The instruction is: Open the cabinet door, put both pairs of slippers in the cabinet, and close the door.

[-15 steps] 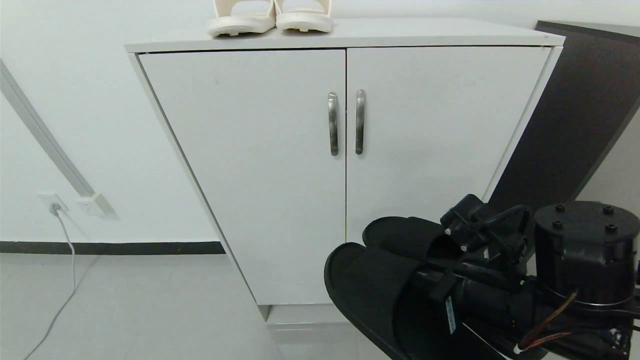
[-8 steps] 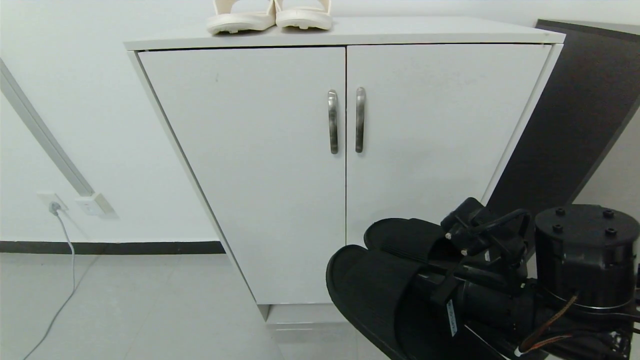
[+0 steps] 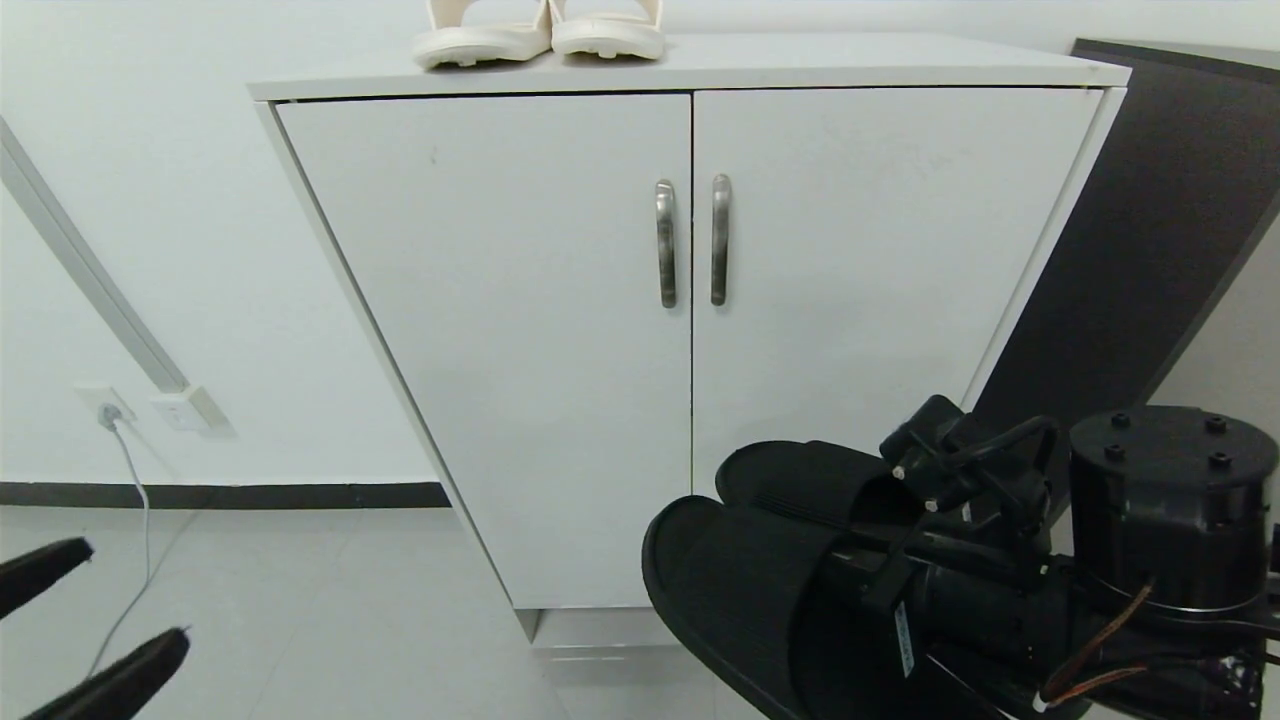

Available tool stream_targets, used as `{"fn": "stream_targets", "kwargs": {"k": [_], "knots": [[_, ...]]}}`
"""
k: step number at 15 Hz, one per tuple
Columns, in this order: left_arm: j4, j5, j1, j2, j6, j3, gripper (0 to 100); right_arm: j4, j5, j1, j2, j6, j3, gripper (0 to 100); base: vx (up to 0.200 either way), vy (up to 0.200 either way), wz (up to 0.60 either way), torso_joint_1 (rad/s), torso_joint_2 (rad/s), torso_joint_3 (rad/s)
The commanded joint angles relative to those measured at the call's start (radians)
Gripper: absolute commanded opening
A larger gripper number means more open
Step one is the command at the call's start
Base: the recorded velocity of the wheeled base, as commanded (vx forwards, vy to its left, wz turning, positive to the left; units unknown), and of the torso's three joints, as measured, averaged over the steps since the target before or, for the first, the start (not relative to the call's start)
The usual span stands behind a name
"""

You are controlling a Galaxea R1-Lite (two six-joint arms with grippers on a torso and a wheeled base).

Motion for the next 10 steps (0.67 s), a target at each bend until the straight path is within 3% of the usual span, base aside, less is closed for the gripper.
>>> {"fn": "stream_targets", "kwargs": {"k": [1, 2, 3, 8, 10], "knots": [[-0.169, -0.046, -0.076, 0.264, -0.012, -0.053, 100, -0.001, 0.008, -0.007, 0.006, 0.002, 0.002, 0, 0.0, 0.0, 0.0, 0.0, 0.0, 0.0], [-0.17, -0.046, -0.08, 0.267, -0.012, -0.056, 100, -0.001, 0.008, -0.007, 0.006, 0.002, 0.002, 0, 0.0, 0.0, 0.0, 0.0, 0.0, 0.0], [-0.181, 0.009, -0.206, 0.334, -0.046, -0.144, 100, 0.001, 0.01, -0.007, 0.006, 0.002, 0.002, 0, 0.0, 0.0, 0.0, 0.0, 0.0, 0.0], [-0.185, 0.184, -0.508, 0.545, -0.049, -0.339, 100, 0.001, 0.011, -0.007, 0.008, 0.002, 0.005, 0, 0.0, 0.0, 0.0, 0.0, 0.0, 0.0], [-0.185, 0.193, -0.594, 0.624, -0.067, -0.429, 100, -0.001, 0.031, -0.007, 0.008, -0.004, 0.016, 0, 0.0, 0.0, 0.0, 0.0, 0.0, 0.0]]}}
